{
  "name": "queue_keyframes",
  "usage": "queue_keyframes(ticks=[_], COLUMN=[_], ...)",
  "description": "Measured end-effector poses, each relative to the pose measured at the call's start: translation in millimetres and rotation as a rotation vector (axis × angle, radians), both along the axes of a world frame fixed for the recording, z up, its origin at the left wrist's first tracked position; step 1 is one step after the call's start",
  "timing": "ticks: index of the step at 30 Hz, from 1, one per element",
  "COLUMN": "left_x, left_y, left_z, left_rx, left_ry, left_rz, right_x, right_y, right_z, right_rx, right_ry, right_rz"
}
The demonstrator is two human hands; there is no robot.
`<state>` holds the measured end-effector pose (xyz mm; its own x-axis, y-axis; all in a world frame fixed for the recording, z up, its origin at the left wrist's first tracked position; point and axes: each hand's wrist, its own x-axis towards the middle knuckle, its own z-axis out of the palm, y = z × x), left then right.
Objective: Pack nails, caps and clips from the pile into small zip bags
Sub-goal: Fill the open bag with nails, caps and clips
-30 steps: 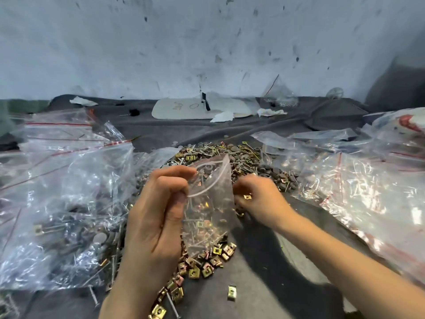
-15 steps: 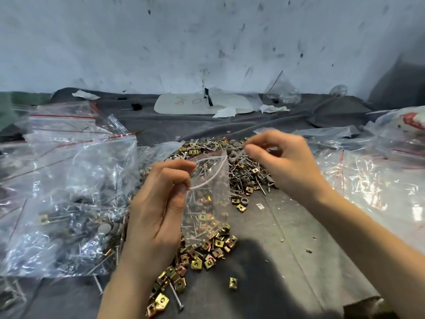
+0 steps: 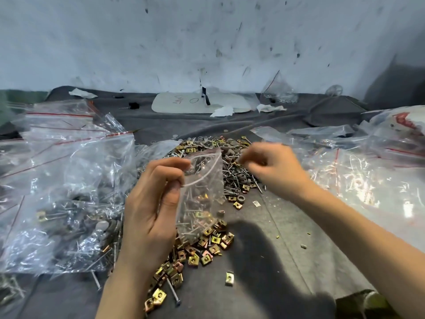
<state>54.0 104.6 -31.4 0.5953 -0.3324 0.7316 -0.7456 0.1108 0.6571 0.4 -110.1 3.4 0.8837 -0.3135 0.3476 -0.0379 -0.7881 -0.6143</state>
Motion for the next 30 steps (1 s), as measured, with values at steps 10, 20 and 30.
queue_keyframes(ticks=[10,20,30], left_x=[3.0,-4.7,-0.5], left_y=[-0.1,-6.3,-0.5], left_z=[-1.8,2.5,2.9], left_rx=[0.0,0.076,0.036], left_ry=[0.014,-0.081,-0.022], left_rz=[0.011,0.013,0.035], right_x=[5.4,-10.8,3.9], right_y=[-14.8,28.5,10.2], right_z=[-71.2,32.8,5.0], right_rx=[-0.273,0.307,0.254], right_ry=[0.309,-0.282,-0.171], right_rz=[0.051,0.246,-0.098])
